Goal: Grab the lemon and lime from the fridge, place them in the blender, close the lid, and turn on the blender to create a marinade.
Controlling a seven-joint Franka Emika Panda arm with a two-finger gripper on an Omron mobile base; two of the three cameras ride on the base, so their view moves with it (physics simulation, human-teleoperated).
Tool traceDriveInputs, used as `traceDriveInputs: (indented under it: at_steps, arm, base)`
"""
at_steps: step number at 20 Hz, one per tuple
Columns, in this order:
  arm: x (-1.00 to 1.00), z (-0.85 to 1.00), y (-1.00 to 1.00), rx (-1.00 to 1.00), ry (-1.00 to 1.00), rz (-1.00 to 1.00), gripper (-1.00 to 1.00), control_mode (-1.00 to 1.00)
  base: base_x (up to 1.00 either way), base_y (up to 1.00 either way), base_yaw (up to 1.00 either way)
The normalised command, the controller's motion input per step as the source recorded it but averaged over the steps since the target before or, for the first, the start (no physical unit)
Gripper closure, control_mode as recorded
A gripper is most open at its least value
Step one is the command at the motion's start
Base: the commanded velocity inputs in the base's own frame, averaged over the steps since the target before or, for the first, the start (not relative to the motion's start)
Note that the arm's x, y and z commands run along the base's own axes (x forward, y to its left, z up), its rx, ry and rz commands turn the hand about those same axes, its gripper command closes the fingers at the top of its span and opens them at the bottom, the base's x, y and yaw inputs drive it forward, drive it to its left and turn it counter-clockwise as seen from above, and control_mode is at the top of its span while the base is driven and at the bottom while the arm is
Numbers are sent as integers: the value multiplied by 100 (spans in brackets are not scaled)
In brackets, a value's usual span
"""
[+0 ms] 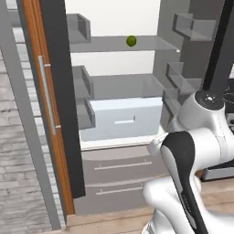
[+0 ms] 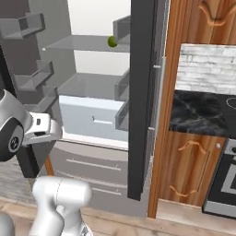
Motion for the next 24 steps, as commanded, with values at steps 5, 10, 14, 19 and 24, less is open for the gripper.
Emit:
traceDriveInputs:
  at_steps: [5,10,14,19,24]
  arm:
    - [0,0,0,0,0,0,-100,100]
    - [0,0,0,0,0,0,-100,100]
    - [0,0,0,0,0,0,-100,100]
    - [0,0,0,0,0,0,-100,100]
    - [0,0,0,0,0,0,-100,100]
  base:
    - [71,16,-18]
    - [70,18,-17]
    - [60,46,-19]
    - [57,43,-16]
    - [64,17,-8]
